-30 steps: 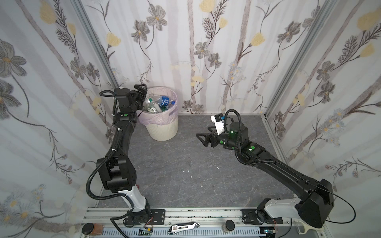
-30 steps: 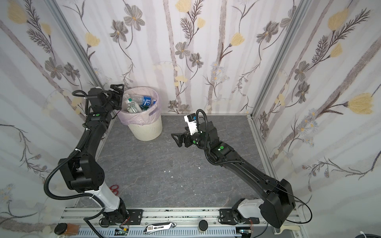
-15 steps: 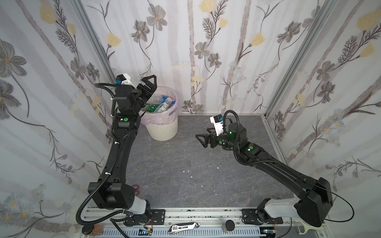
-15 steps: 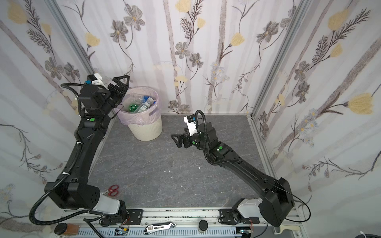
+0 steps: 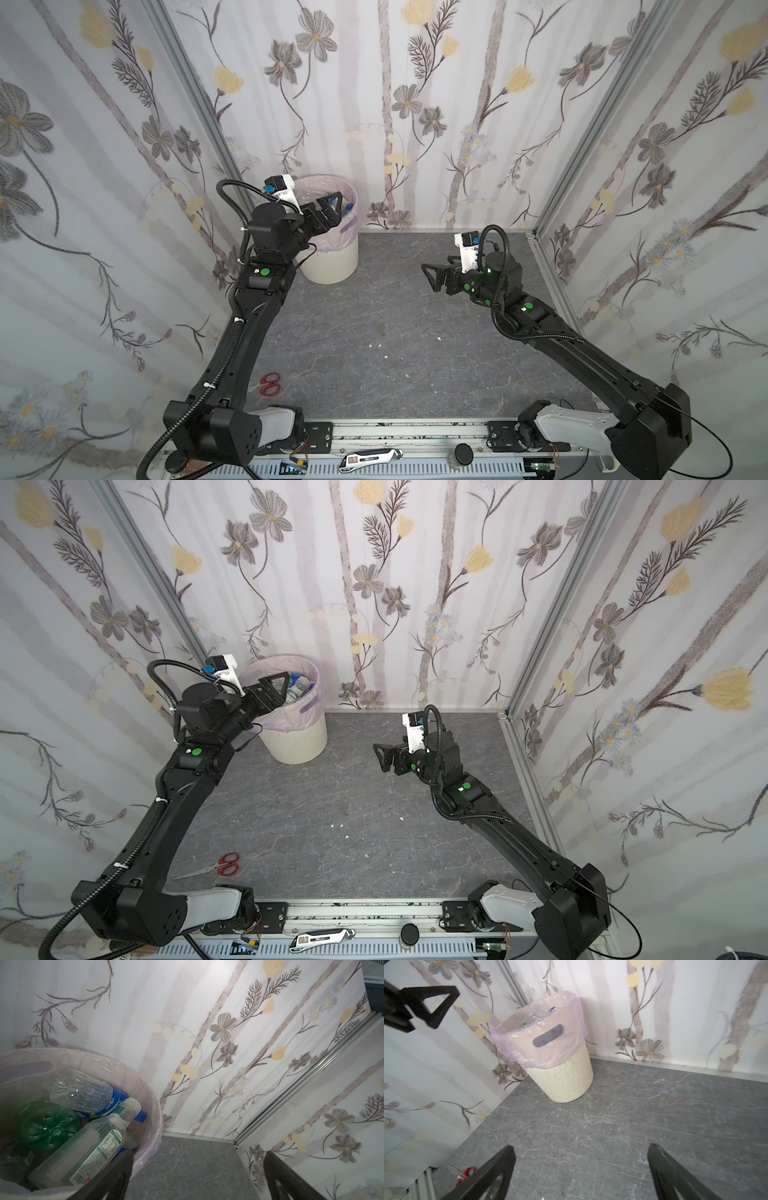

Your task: Throw the plastic bottles in the bin

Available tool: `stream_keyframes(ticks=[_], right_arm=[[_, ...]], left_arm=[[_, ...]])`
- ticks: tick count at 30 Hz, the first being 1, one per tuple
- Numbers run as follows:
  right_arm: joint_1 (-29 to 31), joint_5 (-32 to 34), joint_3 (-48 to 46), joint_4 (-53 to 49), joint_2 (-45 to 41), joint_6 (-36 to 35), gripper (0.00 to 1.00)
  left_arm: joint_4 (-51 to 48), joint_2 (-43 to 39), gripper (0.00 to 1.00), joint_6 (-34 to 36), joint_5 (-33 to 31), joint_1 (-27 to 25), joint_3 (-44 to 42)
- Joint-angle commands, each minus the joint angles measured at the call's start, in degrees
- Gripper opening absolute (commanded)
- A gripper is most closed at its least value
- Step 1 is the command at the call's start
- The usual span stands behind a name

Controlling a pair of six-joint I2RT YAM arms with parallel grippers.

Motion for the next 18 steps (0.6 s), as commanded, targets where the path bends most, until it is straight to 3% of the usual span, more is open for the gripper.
stream_keyframes(ticks=[1,7,14,16,18], right_arm=[[-2.3,6.1,-2.3,-0.2,-1.7,-0.4,1.0],[-5.9,18.4,-7.6,1.3,-4.5,-2.6,1.0],[-12.0,30.8,-17.7,9.7,-5.3,-9.6,1.0],[-14.0,32.5,-21.7,13.5,-6.8,-10.4,1.0],[-15.6,32.8,-28.1,20.6,-9.6,-12.2,1.0]], left_arm=[[1.2,-3.5,1.0,11.5,-4.3,-2.4,-5.2],[5.5,-9.4,1.0,17.9,-10.2,-3.5,-19.1],[20.5,-13.0,1.0,20.4,-33.4,-2.9,-39.2],[26.1,-13.0,1.0,20.4,-37.0,-2.2,-44.7],[29.5,-11.8,1.0,19.0,-36.3,-0.7,-48.7]])
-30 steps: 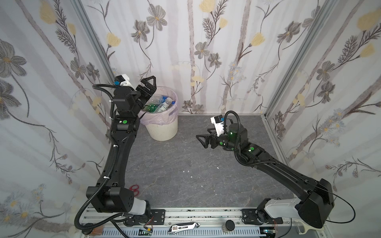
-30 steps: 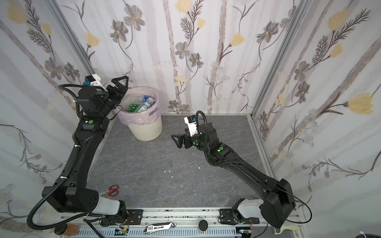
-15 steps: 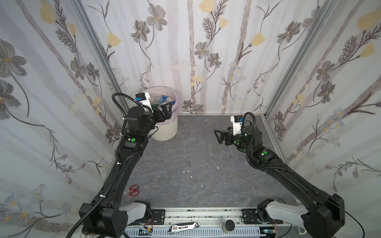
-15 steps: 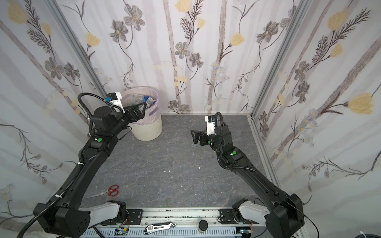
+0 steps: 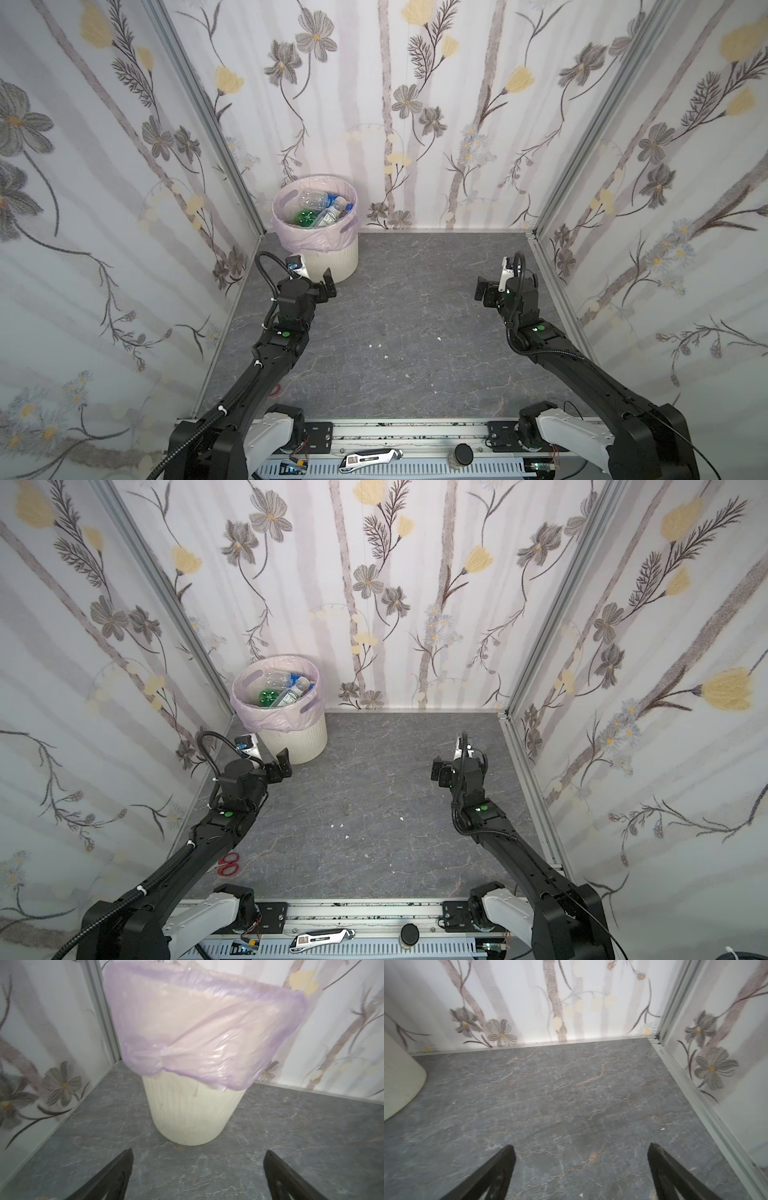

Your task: Throw the plastic bottles in the bin

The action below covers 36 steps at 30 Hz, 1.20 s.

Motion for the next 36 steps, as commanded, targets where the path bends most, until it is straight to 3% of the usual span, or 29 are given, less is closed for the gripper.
stream_keyframes(ticks=[1,6,8,12,16,18,21,24,26,29,32,36], right_arm=[[-1.4,5.2,-7.8,16.1,-3.2,-5.4,1.0],[-3.7,5.9,-25.4,46.9,-2.8,-8.7,1.0],[-4.2,3.9,-25.5,47.4,-2.6,-10.4,1.0],[-6.5,2.2,-27.7,58.4,0.7,-12.2,1.0],[-10.1,-3.0,-28.8,66.6,5.5,-9.7,1.0],[-11.0,-4.8,-30.3,75.4,11.3,-9.2,1.0],[-10.9,-5.8,-33.2,91.9,20.3,-10.4,1.0],[-11.3,-4.4,-31.2,80.9,16.0,-9.0,1.0],[-11.5,-0.1,-27.3,75.7,17.1,-7.6,1.0],[-12.2,-1.5,-21.1,62.2,16.1,-6.3,1.0],[-12.6,-2.2,-22.5,67.0,17.1,-6.6,1.0],[-12.6,-2.2,-22.2,65.6,16.7,-6.6,1.0]], left_arm=[[13.2,1.8,1.0,0.1,-6.9,1.6,-4.9],[22.3,13.3,1.0,0.0,-9.9,5.2,-7.6],[28.2,18.2,1.0,-1.3,-7.5,7.1,-9.1],[39.3,24.2,1.0,1.9,-3.4,7.8,-10.4],[51.9,29.0,1.0,3.5,2.9,8.9,-14.4],[58.4,31.4,1.0,4.7,5.0,8.9,-16.8],[57.8,31.1,1.0,4.7,5.4,9.0,-16.6],[57.8,31.2,1.0,4.6,5.4,9.1,-16.4],[57.8,31.1,1.0,4.6,5.5,9.1,-16.4],[57.7,31.1,1.0,4.5,5.4,9.1,-16.5],[57.7,31.1,1.0,4.7,5.3,9.0,-16.4],[57.7,31.2,1.0,4.7,5.1,9.0,-16.5]])
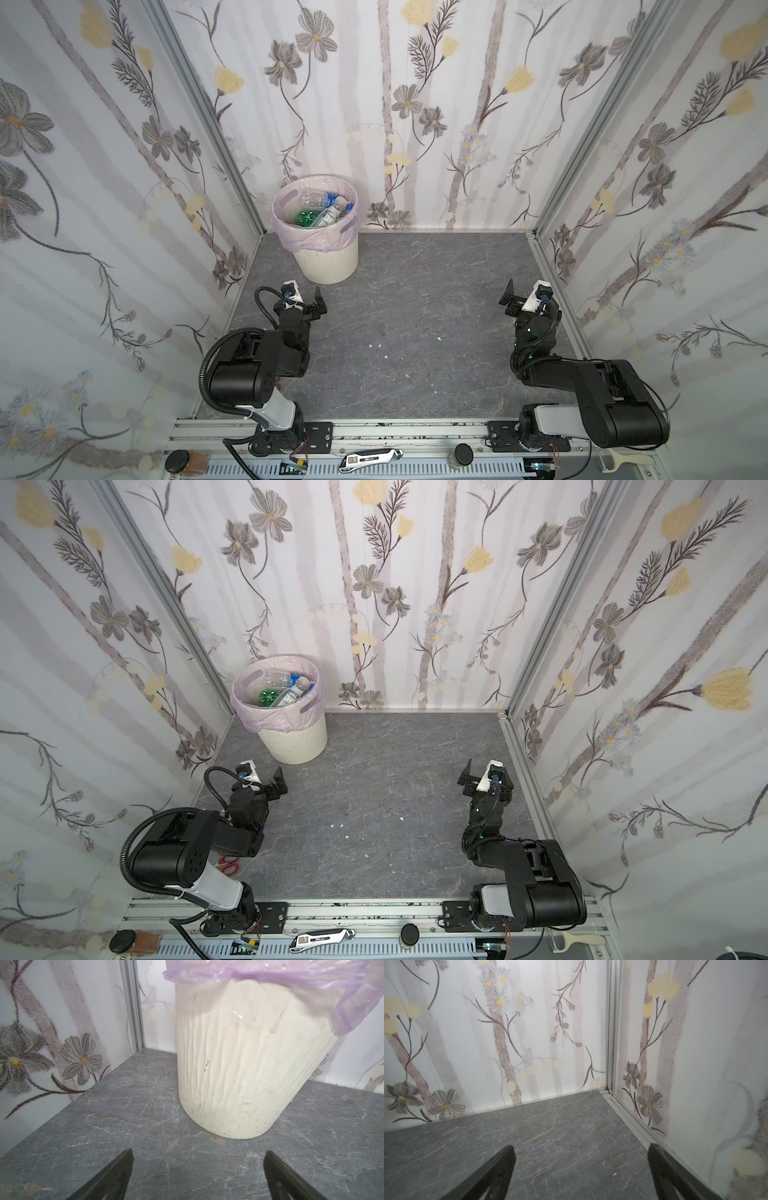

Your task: Throw the plastic bottles in the bin

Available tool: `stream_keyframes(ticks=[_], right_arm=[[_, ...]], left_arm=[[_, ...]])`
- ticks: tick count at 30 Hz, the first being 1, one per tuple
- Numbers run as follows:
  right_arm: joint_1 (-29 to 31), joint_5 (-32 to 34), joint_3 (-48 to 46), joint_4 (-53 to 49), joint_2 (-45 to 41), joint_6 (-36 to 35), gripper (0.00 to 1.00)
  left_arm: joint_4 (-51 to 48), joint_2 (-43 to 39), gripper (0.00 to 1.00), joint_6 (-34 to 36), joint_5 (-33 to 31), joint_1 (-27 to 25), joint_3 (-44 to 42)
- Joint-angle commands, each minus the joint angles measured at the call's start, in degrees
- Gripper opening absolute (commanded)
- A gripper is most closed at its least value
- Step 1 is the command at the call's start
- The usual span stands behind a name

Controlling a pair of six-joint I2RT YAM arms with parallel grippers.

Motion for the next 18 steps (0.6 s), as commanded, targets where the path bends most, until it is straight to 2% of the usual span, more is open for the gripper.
stream_keyframes(ticks=[1,18], right_arm=[[0.0,0.0,0.5,-0.1,0.1,0.1,1.0],[-0.1,-1.6,0.4,-0.2,0.0,-0.3,1.0]], left_arm=[[3.1,0.2,1.0,0.2,0.2,-0.1,-0.1],[3.1,0.1,1.0,0.3,0.2,-0.1,0.0]])
